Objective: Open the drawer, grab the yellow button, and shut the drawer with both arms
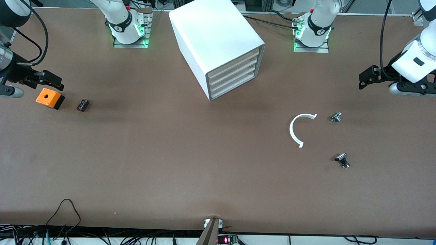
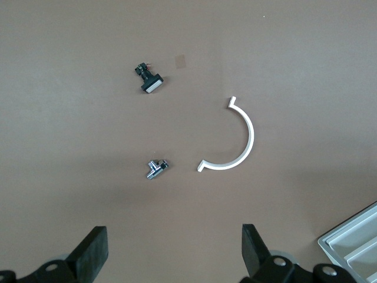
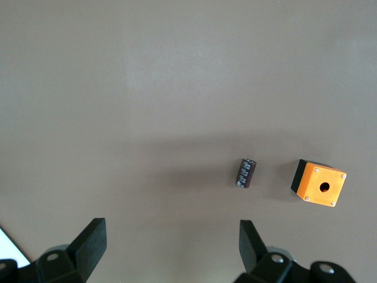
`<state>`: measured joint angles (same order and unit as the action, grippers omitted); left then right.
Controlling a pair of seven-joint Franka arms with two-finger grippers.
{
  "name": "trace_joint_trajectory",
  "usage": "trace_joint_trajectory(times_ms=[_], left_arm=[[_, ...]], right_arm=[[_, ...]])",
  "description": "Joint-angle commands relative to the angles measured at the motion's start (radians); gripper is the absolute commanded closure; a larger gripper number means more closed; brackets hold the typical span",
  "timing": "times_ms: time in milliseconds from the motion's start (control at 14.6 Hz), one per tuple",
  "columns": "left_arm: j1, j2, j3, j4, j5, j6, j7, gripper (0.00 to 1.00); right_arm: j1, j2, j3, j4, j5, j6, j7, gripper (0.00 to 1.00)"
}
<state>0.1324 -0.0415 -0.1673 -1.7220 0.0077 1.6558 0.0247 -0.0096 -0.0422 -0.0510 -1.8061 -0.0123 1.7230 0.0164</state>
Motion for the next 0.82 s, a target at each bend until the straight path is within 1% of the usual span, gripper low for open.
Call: trace_joint_trajectory(times_ms=[0,344,412,619,756], left_arm=[[0.007,0.017,-0.003,0.032,0.003,-0.014,0.018,0.00],[0.006,0.020,-0.005,0.035,-0.006,-0.008,0.017,0.00],[0.006,0.025,-0.006,0.047,-0.006,-0.007,0.014,0.00],[0.007,0.089,-0.001,0.120,-0.005,-0.010,0.014,0.00],[0.016,0.103,0.002,0.139,-0.006,-0.010,0.017,0.00]], right_arm=[[-0.009,-0.015,0.003,-0.015,0.006,0.004,-0.015,0.00],[-0.007,-0.015,0.005,-0.013,0.006,0.004,-0.018,0.00],[-0.007,-0.015,0.005,-0.013,0.006,0.004,-0.018,0.00],[-0.007,-0.015,0.005,-0.012,0.005,0.004,-0.019,0.00],[-0.007,-0.007,0.005,-0.010,0.008,0.006,-0.007,0.00]])
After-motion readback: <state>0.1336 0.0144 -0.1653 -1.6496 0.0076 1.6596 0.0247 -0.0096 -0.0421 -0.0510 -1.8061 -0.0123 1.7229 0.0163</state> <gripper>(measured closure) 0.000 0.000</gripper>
